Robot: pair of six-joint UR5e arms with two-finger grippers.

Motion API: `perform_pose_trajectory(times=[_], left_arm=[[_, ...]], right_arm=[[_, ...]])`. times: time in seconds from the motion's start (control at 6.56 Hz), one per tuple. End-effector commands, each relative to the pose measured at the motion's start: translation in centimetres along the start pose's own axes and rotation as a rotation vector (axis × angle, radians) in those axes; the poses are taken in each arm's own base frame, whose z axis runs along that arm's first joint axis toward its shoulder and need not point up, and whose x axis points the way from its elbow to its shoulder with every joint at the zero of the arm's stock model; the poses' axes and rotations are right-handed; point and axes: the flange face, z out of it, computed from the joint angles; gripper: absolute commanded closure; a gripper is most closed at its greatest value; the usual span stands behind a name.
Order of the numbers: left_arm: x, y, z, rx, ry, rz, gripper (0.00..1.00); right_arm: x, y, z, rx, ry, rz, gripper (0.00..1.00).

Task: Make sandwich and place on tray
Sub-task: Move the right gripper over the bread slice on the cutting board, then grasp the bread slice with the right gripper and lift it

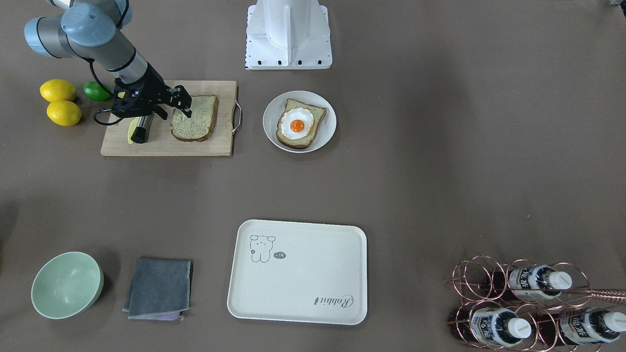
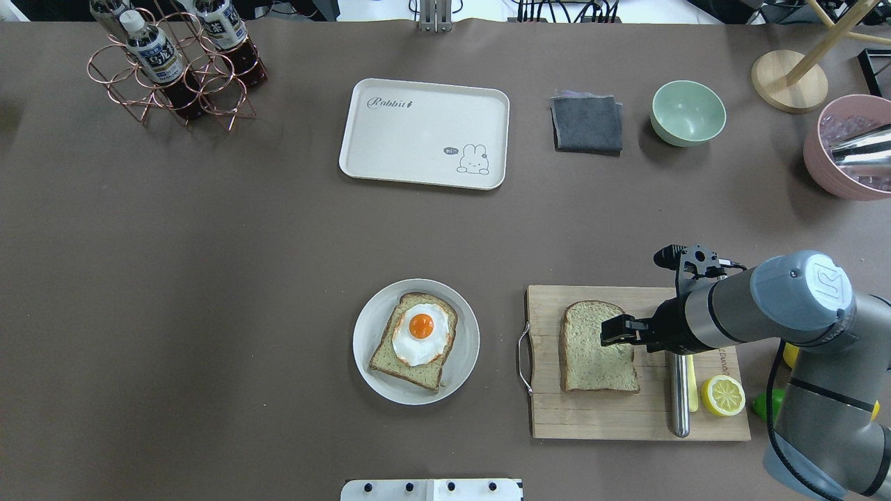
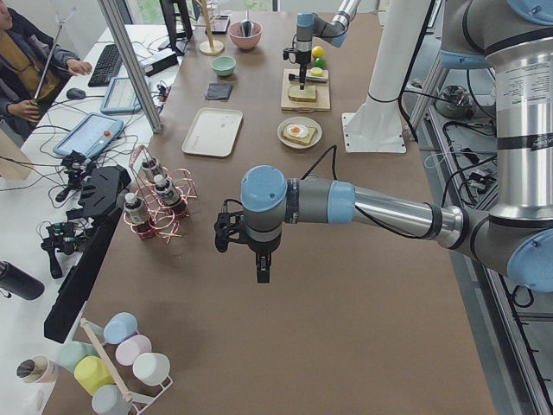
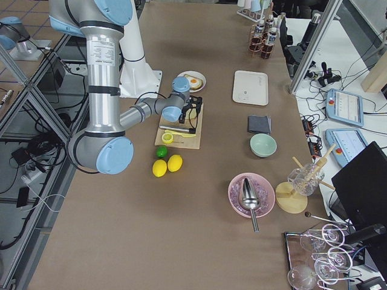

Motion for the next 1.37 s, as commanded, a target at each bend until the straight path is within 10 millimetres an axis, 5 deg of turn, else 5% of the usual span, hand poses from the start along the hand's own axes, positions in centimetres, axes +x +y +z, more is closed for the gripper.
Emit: perform_pose_trajectory(times=[0.0, 0.31, 0.46, 0.92, 1.22], left_arm=[[-0.3, 0.3, 0.2, -0.004, 0.0, -0.004, 0.03], [-0.7, 0.9, 0.4, -0.009, 0.0, -0.015, 0.03], [-0.9, 1.1, 0.5, -0.01, 0.0, -0.017, 0.03], [-1.1, 1.6, 0.6, -0.013, 0.001, -0.023, 0.03], [-1.3, 1.7, 0.6, -0.013, 0.001, -0.024, 0.03]], right_arm=[[-0.1, 0.5, 0.5, -0.011, 0.003, -0.006, 0.46], [-0.3, 0.6, 0.3, -0.013, -0.001, -0.009, 0.92], [-0.4, 0.6, 0.2, -0.011, -0.004, -0.01, 1.0], [-2.8, 0.7, -1.3, -0.008, -0.057, -0.031, 1.0], [-7.9, 0.4, -2.4, 0.005, -0.136, -0.033, 1.0]])
